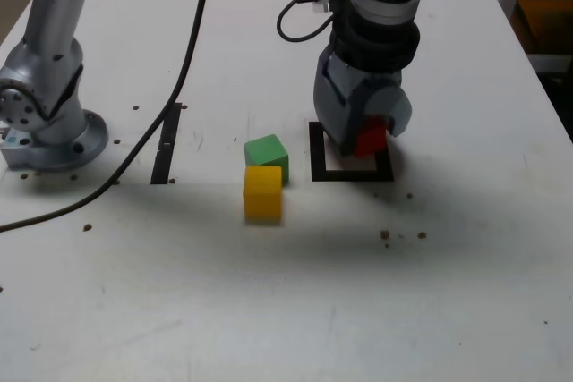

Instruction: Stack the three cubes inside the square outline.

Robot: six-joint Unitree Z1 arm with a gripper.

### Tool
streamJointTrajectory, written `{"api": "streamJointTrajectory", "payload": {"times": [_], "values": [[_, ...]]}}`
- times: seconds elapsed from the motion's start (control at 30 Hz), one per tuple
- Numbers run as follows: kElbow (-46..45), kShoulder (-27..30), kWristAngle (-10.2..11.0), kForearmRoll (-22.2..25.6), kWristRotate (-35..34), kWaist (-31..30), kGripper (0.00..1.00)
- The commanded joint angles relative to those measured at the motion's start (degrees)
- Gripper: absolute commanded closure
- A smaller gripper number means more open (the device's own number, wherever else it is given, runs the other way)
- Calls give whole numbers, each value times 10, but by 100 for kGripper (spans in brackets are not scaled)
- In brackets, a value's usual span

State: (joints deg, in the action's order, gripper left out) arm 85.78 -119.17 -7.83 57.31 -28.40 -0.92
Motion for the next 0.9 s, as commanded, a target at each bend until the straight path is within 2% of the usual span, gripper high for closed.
{"api": "streamJointTrajectory", "payload": {"times": [0.0, 0.33, 0.87], "values": [[1, -3, 1, 0, 2, 0, 87], [19, -3, -4, 63, 3, 7, 87], [23, -7, -13, 77, 72, 7, 87]]}}
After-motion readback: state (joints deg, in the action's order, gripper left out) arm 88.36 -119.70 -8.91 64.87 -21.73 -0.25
